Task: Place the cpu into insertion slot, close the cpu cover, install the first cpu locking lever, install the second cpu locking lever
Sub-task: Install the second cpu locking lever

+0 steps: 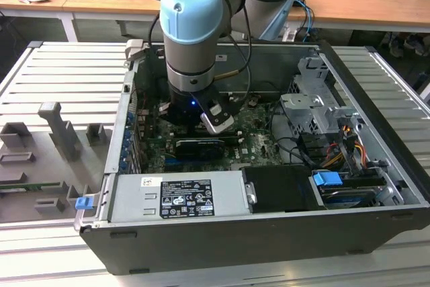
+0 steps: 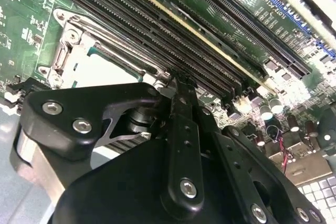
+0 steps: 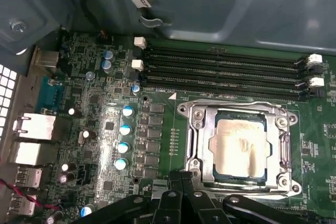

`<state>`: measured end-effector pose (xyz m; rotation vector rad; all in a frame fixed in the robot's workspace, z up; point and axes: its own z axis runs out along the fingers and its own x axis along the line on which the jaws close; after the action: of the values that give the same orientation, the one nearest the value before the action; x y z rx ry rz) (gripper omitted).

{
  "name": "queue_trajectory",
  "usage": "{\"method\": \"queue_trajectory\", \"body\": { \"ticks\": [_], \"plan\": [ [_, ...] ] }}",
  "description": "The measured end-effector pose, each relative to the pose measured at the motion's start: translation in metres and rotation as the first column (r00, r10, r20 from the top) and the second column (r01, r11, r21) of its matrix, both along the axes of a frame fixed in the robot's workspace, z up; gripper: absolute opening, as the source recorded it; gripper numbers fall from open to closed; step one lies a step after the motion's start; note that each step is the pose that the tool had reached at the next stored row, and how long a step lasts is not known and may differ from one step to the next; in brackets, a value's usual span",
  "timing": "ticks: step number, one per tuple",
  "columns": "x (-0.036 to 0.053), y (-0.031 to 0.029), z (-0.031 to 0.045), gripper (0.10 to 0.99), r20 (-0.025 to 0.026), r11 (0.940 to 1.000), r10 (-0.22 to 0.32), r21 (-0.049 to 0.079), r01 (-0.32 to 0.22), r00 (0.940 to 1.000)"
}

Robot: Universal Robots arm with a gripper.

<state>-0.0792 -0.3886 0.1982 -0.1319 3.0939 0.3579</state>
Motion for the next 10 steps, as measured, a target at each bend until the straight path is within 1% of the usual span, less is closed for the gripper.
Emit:
{"method": "queue_trajectory", "body": {
  "ticks": [1, 2, 4, 5, 10],
  "plan": [
    [0.0000, 0.0002, 0.0028, 0.106, 0.0002, 1.0000, 0.000, 0.000, 0.000, 1.0000],
    [-0.0001, 0.0005, 0.0091, 0.106, -0.0004, 1.0000, 0.000, -0.001, 0.000, 1.0000],
    [0.0000, 0.0006, 0.0118, 0.106, -0.0003, 1.0000, 0.000, -0.001, 0.000, 1.0000],
    [0.0000, 0.0006, 0.0148, 0.106, -0.0004, 1.0000, 0.000, -0.001, 0.000, 1.0000],
    [0.0000, 0.0008, 0.0196, 0.106, -0.0004, 1.0000, 0.000, -0.002, 0.000, 1.0000]
  ]
}}
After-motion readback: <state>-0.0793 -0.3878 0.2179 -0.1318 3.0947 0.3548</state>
